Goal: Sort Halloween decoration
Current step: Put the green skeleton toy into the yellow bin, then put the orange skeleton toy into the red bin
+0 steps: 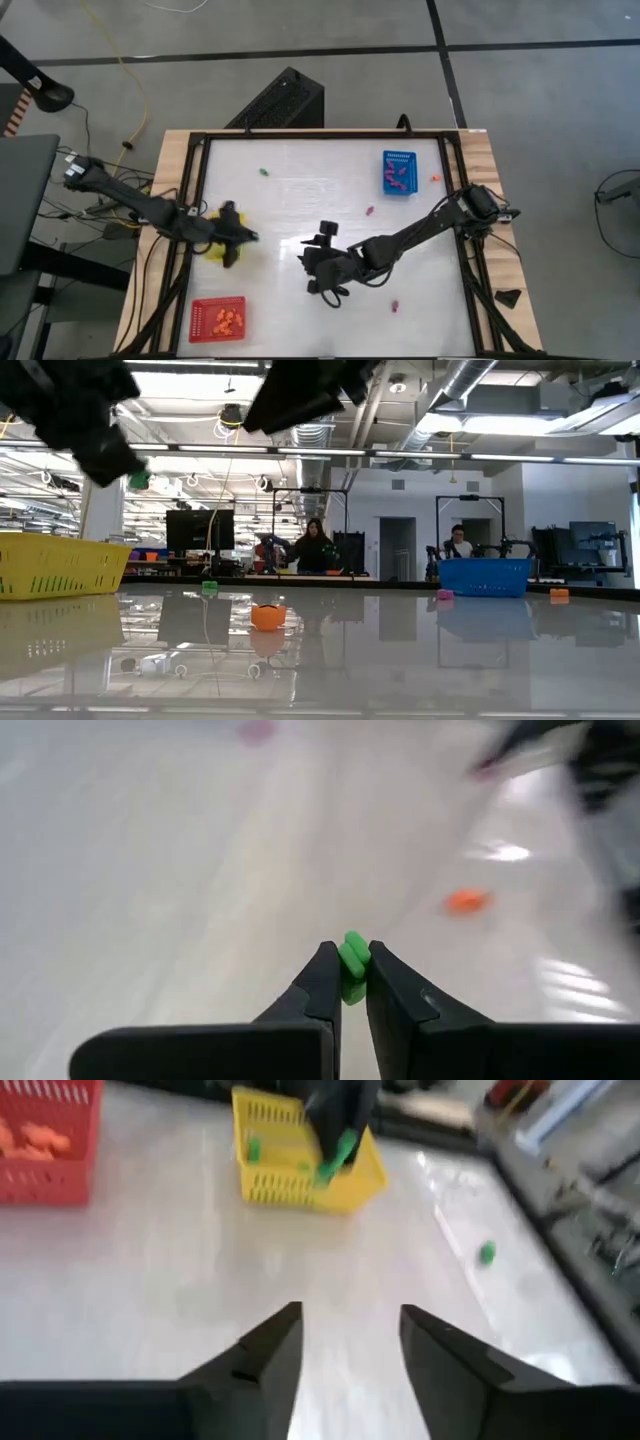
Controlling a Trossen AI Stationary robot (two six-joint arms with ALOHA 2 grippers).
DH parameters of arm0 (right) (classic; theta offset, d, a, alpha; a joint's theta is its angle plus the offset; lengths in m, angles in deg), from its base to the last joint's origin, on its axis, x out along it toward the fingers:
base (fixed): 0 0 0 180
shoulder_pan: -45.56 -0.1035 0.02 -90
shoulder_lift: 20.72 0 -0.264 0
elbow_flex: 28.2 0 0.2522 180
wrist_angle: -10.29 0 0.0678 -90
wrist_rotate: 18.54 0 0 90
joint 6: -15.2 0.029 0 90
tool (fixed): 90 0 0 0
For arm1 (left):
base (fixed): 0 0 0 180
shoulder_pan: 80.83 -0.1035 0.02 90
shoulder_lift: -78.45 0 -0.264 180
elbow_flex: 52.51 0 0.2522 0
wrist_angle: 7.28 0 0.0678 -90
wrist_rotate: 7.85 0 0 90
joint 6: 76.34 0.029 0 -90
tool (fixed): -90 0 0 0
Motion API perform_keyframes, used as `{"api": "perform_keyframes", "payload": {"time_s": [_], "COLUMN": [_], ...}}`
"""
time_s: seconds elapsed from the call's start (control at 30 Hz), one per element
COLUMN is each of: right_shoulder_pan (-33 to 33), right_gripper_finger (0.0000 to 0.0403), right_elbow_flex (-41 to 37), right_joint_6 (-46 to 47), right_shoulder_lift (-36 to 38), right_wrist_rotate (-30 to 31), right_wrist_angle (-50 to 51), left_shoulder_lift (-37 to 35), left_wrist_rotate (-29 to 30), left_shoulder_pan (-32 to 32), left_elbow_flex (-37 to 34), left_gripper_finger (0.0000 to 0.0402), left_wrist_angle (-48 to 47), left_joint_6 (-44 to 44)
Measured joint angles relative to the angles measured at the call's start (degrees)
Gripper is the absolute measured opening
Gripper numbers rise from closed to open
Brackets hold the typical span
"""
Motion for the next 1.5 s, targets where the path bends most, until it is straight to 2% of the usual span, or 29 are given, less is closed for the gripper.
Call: {"api": "perform_keyframes", "payload": {"time_s": [0.07,0.13,0.2,0.33,0.5,0.8,0.97,1.03,1.13,1.3,1.4,1.5], "right_shoulder_pan": [0.47,1.04,1.49,1.75,1.70,1.00,-1.74,-3.55,-6.82,-11.25,-12.64,-13.21], "right_gripper_finger": [0.0217,0.0229,0.0235,0.0236,0.0235,0.0235,0.0235,0.0234,0.0234,0.0234,0.0234,0.0234], "right_elbow_flex": [0.00,0.00,-0.02,-0.07,-0.04,-0.04,-0.71,-2.77,-6.83,-15.75,-19.65,-21.29], "right_joint_6": [4.11,6.61,7.70,7.94,8.86,9.48,9.94,10.39,13.55,18.56,18.03,19.92], "right_shoulder_lift": [-0.20,-0.99,-2.27,-3.65,-3.55,-3.56,-3.56,-3.56,-3.62,-3.61,-3.63,-4.53], "right_wrist_rotate": [-2.97,-8.09,-12.16,-14.10,-14.80,-16.65,-18.47,-18.44,-12.70,-1.43,1.88,4.80], "right_wrist_angle": [2.47,2.74,2.28,0.93,0.07,-0.02,0.08,-1.92,-6.90,-22.99,-30.62,-32.56], "left_shoulder_lift": [-3.51,-5.69,-6.31,-6.14,-6.06,-6.06,-6.06,-6.05,-5.77,-4.57,-2.96,-0.99], "left_wrist_rotate": [3.22,5.67,6.38,6.23,5.01,3.35,3.31,3.73,7.19,11.95,13.38,13.93], "left_shoulder_pan": [-0.07,-0.11,-0.15,-0.15,-0.17,-0.17,-0.17,0.23,2.11,6.57,8.44,9.22], "left_elbow_flex": [1.51,1.57,1.57,1.54,1.54,1.54,1.54,1.50,1.42,-1.02,-2.70,-4.12], "left_gripper_finger": [0.0012,0.0012,0.0012,0.0017,0.0044,0.0121,0.0140,0.0141,0.0141,0.0141,0.0141,0.0142], "left_wrist_angle": [-12.71,-21.45,-27.60,-36.02,-37.04,-37.14,-36.87,-35.47,-29.46,-7.63,4.78,13.20], "left_joint_6": [-8.02,-18.27,-25.98,-33.89,-34.19,-34.05,-33.26,-31.09,-26.33,-9.05,-0.15,4.93]}}
